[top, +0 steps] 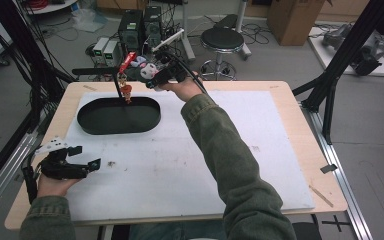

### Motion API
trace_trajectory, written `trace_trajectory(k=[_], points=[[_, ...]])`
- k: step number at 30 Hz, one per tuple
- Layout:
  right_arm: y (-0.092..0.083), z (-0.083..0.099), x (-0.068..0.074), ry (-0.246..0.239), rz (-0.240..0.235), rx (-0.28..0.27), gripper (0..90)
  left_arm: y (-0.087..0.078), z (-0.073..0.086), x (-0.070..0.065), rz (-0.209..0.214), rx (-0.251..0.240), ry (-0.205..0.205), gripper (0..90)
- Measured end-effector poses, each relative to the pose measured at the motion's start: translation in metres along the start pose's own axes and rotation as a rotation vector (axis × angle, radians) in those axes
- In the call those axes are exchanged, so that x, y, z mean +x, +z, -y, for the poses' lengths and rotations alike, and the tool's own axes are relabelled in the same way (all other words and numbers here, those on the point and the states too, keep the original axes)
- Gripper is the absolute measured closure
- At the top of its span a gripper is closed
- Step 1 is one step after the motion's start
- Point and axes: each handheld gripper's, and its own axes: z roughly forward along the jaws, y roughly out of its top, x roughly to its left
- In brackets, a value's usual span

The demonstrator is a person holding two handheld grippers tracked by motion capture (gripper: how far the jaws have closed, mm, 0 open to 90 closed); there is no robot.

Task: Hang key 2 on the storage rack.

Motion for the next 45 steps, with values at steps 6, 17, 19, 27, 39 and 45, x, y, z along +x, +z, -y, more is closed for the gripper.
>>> trace_trajectory(k=[6,17,19,27,39,45], points=[[0.008,-0.003,-0.003,0.023,0.023,0.008,48.2,0.0,0.0,0.0,-0.001,0.0,0.002,2.3],[0.014,-0.004,-0.014,0.064,0.05,-0.013,48.2,0.0,0.0,0.001,0.0,0.001,0.003,2.3],[0.014,-0.004,-0.017,0.076,0.054,-0.021,48.1,0.0,0.0,0.001,0.001,0.0,0.003,2.3],[0.018,-0.001,-0.023,0.079,0.079,-0.007,47.0,-0.001,-0.001,0.001,0.01,-0.013,-0.006,2.3],[0.02,0.014,-0.029,0.088,0.138,-0.002,10.9,-0.002,-0.001,0.001,0.012,-0.012,-0.005,2.3],[0.014,0.026,-0.033,0.065,0.141,-0.038,0.6,-0.001,0.0,0.001,0.009,-0.012,-0.011,2.3]])
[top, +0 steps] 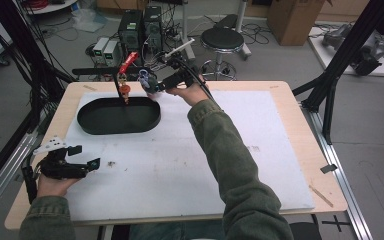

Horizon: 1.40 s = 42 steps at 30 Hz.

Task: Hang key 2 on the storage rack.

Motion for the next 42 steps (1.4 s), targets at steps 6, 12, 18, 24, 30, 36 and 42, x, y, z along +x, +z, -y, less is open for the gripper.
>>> trace_trajectory(k=[6,12,18,24,30,36,42], points=[[-0.008,0.008,-0.005,0.005,-0.023,-0.012,0.6,0.0,0.0,0.0,0.0,0.003,0.005,2.3],[-0.016,0.019,-0.006,-0.015,-0.013,-0.028,0.6,0.001,0.0,-0.001,-0.001,0.004,0.003,2.3],[-0.03,0.03,-0.011,-0.032,0.012,-0.041,0.8,0.001,0.0,-0.001,-0.003,0.005,0.004,2.3],[-0.043,0.043,-0.017,-0.021,0.016,-0.074,0.7,0.0,0.0,-0.001,-0.005,0.001,0.009,2.3],[-0.054,0.06,-0.022,-0.006,0.044,-0.091,0.7,0.0,0.0,-0.002,-0.004,0.008,0.011,2.3],[-0.061,0.08,-0.028,0.012,0.052,-0.098,0.7,0.0,0.0,-0.003,-0.008,0.005,0.014,2.3],[-0.072,0.1,-0.032,0.031,0.043,-0.116,0.7,-0.001,0.0,-0.003,-0.01,0.005,0.012,2.3]])
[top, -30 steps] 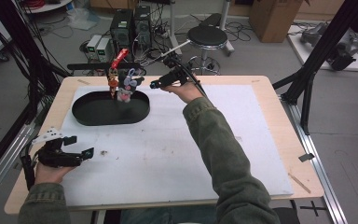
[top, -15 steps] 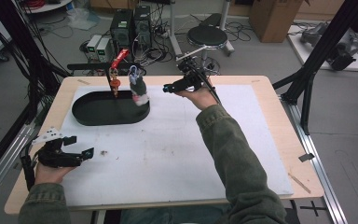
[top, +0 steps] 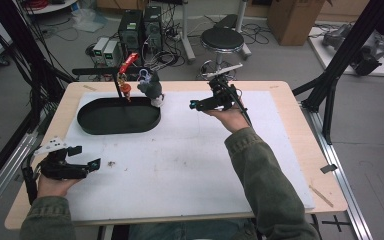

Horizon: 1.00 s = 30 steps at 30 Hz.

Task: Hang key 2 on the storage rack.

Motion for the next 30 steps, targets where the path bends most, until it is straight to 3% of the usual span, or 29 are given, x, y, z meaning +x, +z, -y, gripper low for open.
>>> trace_trajectory(k=[5,7,19,26,30], points=[[-0.014,0.018,-0.003,0.023,-0.056,-0.032,0.7,-0.001,0.0,0.0,-0.002,-0.002,0.0,2.3],[-0.019,0.024,-0.004,0.007,-0.046,-0.036,0.7,-0.002,0.0,0.0,-0.001,-0.002,-0.001,2.3],[-0.047,0.063,-0.022,0.036,-0.009,-0.066,0.7,-0.001,0.001,-0.001,-0.003,0.007,0.0,2.3],[-0.057,0.085,-0.03,0.052,-0.01,-0.085,0.7,-0.003,0.002,-0.003,-0.001,0.018,0.009,2.3],[-0.063,0.099,-0.031,0.033,0.013,-0.074,0.7,-0.003,0.003,-0.003,0.001,0.014,0.003,2.3]])
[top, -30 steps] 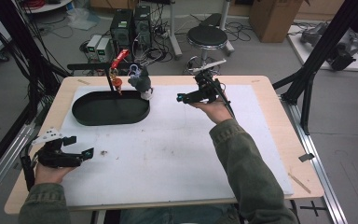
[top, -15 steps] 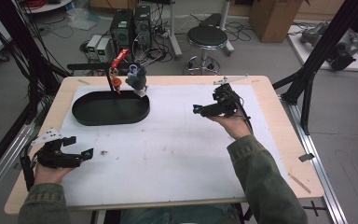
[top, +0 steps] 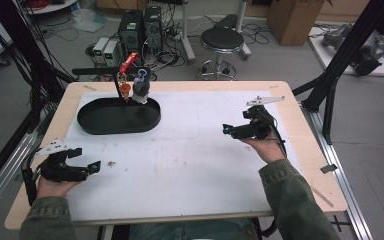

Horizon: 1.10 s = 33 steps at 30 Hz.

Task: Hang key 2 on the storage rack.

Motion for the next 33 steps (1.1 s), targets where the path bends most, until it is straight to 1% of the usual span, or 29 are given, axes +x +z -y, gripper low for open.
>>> trace_trajectory(k=[2,3,7,9,11,13,14,15,19,20,22,25,27,29,30,32,33], points=[[-0.003,0.005,0.0,0.0,0.031,0.003,0.7,0.0,0.0,0.0,0.0,0.002,0.001,2.3],[-0.004,0.008,0.001,0.011,0.038,0.002,0.7,0.0,0.0,0.0,0.002,0.004,0.002,2.3],[-0.008,0.019,0.001,0.012,0.046,-0.003,0.7,-0.001,0.0,-0.001,-0.004,0.003,0.004,2.3],[-0.009,0.027,0.001,0.017,0.038,0.005,0.7,-0.001,0.001,-0.001,-0.004,0.0,0.002,2.3],[-0.008,0.035,-0.001,0.004,0.046,0.026,0.7,-0.001,0.001,-0.001,-0.002,0.002,0.001,2.3],[-0.009,0.045,-0.003,0.008,0.047,0.024,0.7,-0.001,0.001,-0.001,-0.001,0.006,0.0,2.3],[-0.009,0.05,-0.004,0.022,0.043,0.027,0.7,0.0,0.001,-0.001,0.002,0.01,0.001,2.3],[-0.009,0.055,-0.006,0.026,0.041,0.032,0.7,0.0,0.001,-0.002,0.003,0.013,0.002,2.3],[-0.012,0.072,-0.01,0.024,0.057,0.038,0.7,0.001,0.002,-0.002,0.008,0.023,0.003,2.3],[-0.014,0.076,-0.01,0.021,0.067,0.038,0.7,0.001,0.003,-0.002,0.009,0.024,0.003,2.3],[-0.017,0.082,-0.011,0.02,0.075,0.028,0.7,0.002,0.003,-0.002,0.013,0.037,0.0,2.3],[-0.022,0.092,-0.014,0.046,0.076,0.015,0.7,0.004,0.005,-0.002,0.013,0.059,0.005,2.3],[-0.025,0.098,-0.016,0.06,0.077,0.008,0.6,0.005,0.005,-0.002,0.012,0.061,0.006,2.3],[-0.03,0.108,-0.019,0.074,0.09,-0.019,0.7,0.005,0.005,-0.001,0.014,0.06,0.005,2.3],[-0.033,0.112,-0.019,0.09,0.096,-0.029,0.6,0.005,0.005,-0.001,0.013,0.059,0.003,2.3],[-0.038,0.117,-0.02,0.101,0.107,-0.039,0.6,0.005,0.005,0.0,0.014,0.055,0.003,2.3],[-0.041,0.118,-0.02,0.095,0.108,-0.053,0.6,0.006,0.005,0.0,0.014,0.054,0.002,2.3]])
